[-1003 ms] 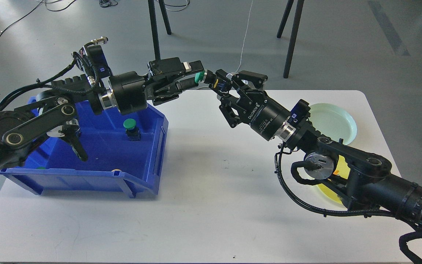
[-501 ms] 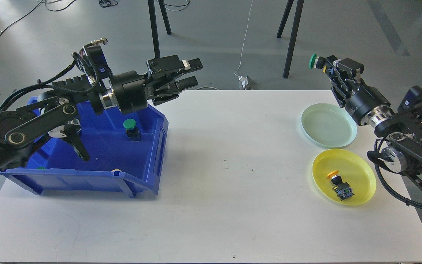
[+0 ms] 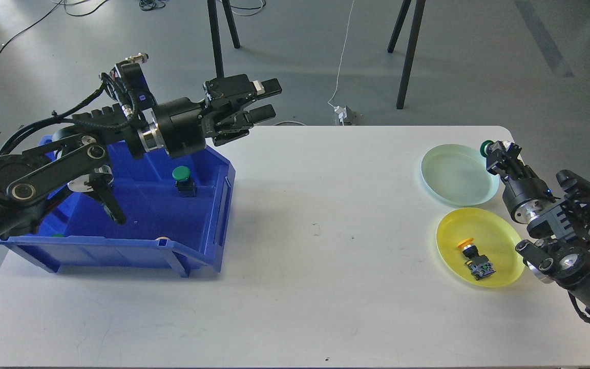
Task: Pass button and place on color plate
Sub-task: 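Release the button onto the pale green plate and raise the right gripper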
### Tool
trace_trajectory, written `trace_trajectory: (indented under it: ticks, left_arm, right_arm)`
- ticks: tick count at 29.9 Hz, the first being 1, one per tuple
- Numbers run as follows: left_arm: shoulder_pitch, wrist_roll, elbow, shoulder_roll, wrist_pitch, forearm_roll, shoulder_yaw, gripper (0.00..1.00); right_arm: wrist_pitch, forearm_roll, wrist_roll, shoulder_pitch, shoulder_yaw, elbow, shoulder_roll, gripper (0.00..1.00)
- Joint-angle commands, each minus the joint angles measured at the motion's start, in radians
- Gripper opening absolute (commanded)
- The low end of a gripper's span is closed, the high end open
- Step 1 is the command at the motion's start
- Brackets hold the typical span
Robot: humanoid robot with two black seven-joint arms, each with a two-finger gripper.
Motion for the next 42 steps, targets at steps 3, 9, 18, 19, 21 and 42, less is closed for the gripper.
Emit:
trace_trajectory:
  ticks: [3, 9, 18, 19, 21, 42]
  left_arm:
    - [0.000, 0.000, 0.003, -0.001, 0.000, -0.010, 0.000, 0.73]
    - [0.000, 0.000, 0.004, -0.001, 0.000, -0.013, 0.000, 0.74]
    - [0.000, 0.000, 0.004, -0.001, 0.000, -0.022, 0.000, 0.74]
    - [0.000, 0.000, 0.004, -0.001, 0.000, -0.022, 0.000, 0.74]
    - [0.000, 0.000, 0.004, -0.001, 0.000, -0.022, 0.000, 0.74]
    - [-0.001, 0.000, 0.463, 0.054, 0.000, -0.344, -0.166, 0.85]
  right_arm:
    - [0.009, 0.009, 0.000, 0.010, -0.085, -0.059, 0.046, 0.24]
    - [0.009, 0.017, 0.000, 0.006, -0.104, -0.059, 0.049, 0.45]
    - [0.009, 0.018, 0.000, 0.001, -0.099, -0.059, 0.049, 0.54]
    - [0.008, 0.020, 0.000, 0.001, -0.096, -0.059, 0.049, 0.56]
    - [0.008, 0.023, 0.000, 0.001, -0.091, -0.058, 0.049, 0.59]
    - [0.957, 0.687, 0.000, 0.264, 0.587, 0.264, -0.073, 0.99]
